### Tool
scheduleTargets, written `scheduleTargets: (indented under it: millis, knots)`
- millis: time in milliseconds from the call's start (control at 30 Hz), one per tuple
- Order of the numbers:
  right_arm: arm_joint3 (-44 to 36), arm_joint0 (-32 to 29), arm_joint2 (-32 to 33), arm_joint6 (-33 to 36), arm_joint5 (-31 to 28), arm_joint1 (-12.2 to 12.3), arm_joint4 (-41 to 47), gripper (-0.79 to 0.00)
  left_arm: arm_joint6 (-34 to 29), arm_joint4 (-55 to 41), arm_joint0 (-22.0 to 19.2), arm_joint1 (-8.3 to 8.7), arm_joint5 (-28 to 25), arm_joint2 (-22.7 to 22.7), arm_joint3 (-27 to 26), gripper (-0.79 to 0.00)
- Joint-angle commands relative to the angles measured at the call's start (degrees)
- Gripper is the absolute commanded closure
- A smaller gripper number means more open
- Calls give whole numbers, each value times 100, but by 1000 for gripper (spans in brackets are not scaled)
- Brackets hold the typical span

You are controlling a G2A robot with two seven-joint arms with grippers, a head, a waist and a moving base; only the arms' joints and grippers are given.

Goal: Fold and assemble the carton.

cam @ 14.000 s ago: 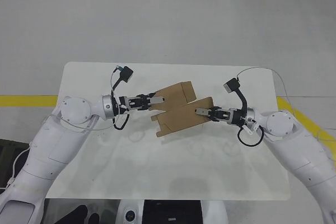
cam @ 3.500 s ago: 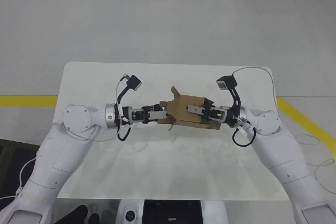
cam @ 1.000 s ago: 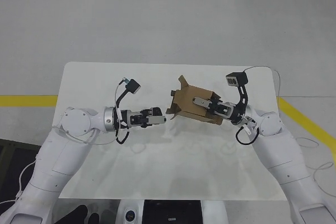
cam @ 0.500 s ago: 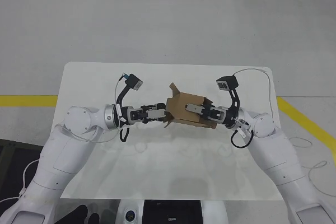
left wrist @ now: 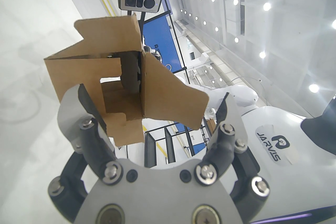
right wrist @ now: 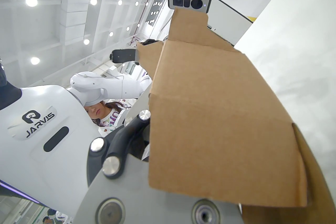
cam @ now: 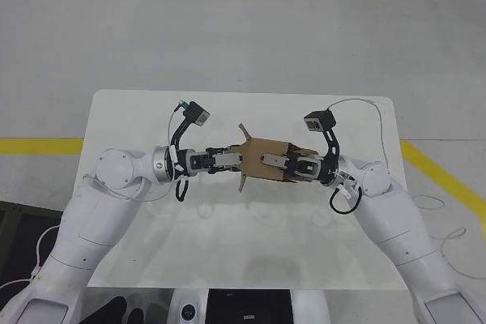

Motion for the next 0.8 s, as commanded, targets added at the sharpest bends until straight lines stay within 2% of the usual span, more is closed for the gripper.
scheduleTargets:
  millis: [0,400,600,767]
  knots:
    - [4,4,-24,10,10,-7,11,0,0,1,-15,-3,-6,-8,16,-785]
    - [146,12,74,-67,-67,2,-32,0,-32,31,6,-5,-22,-89,19,-785]
    - [228,-109,429,-320,-229,65,-121,0,41,231,140,36,-37,-274,-62,-785]
    - [117,-237,640,-713,-287,92,-310,0,9,290,274,42,-6,-248,-197,-785]
